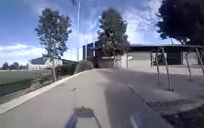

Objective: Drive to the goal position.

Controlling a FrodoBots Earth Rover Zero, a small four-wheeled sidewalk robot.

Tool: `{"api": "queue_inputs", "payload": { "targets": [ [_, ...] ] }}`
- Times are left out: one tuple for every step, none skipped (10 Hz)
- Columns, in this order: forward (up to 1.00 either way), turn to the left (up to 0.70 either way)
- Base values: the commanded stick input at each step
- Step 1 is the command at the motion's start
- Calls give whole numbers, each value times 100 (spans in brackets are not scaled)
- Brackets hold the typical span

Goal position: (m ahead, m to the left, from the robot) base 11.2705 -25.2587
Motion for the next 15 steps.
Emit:
{"api": "queue_inputs", "payload": {
  "targets": [
    [100, 0],
    [100, 0],
    [100, 0],
    [100, 0],
    [100, 0],
    [100, 0],
    [100, 0],
    [100, 0],
    [100, 0],
    [100, 0],
    [100, 0],
    [100, 0],
    [100, 0],
    [100, 0],
    [100, 0]
  ]
}}
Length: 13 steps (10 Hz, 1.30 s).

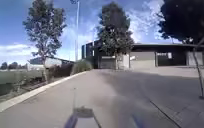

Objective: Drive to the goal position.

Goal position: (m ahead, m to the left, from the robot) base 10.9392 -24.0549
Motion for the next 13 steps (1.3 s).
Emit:
{"api": "queue_inputs", "payload": {
  "targets": [
    [100, -39],
    [100, -39],
    [100, -40],
    [100, -27],
    [100, -11],
    [100, 0],
    [100, 0],
    [100, -40],
    [100, -40],
    [100, -40],
    [100, -15],
    [100, -6],
    [100, 0]
  ]
}}
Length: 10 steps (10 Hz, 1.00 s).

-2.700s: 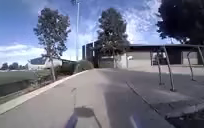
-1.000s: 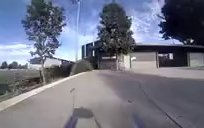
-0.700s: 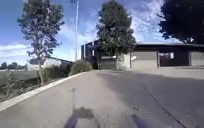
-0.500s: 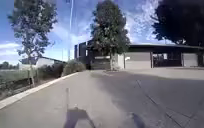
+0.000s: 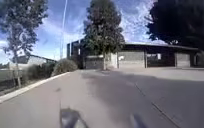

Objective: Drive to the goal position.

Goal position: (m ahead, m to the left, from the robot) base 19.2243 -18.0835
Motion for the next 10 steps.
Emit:
{"api": "queue_inputs", "payload": {
  "targets": [
    [100, 0],
    [100, 0],
    [100, 0],
    [100, 0],
    [100, 0],
    [100, 0],
    [100, 0],
    [100, 0],
    [100, 0],
    [100, 0]
  ]
}}
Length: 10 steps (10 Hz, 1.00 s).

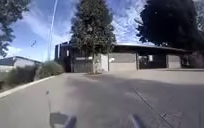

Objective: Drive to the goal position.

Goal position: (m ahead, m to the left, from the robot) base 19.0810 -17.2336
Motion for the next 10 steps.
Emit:
{"api": "queue_inputs", "payload": {
  "targets": [
    [100, 0],
    [100, 0],
    [100, 0],
    [100, 0],
    [100, -40],
    [100, -40],
    [100, -40],
    [100, -40],
    [100, -40],
    [100, -40]
  ]
}}
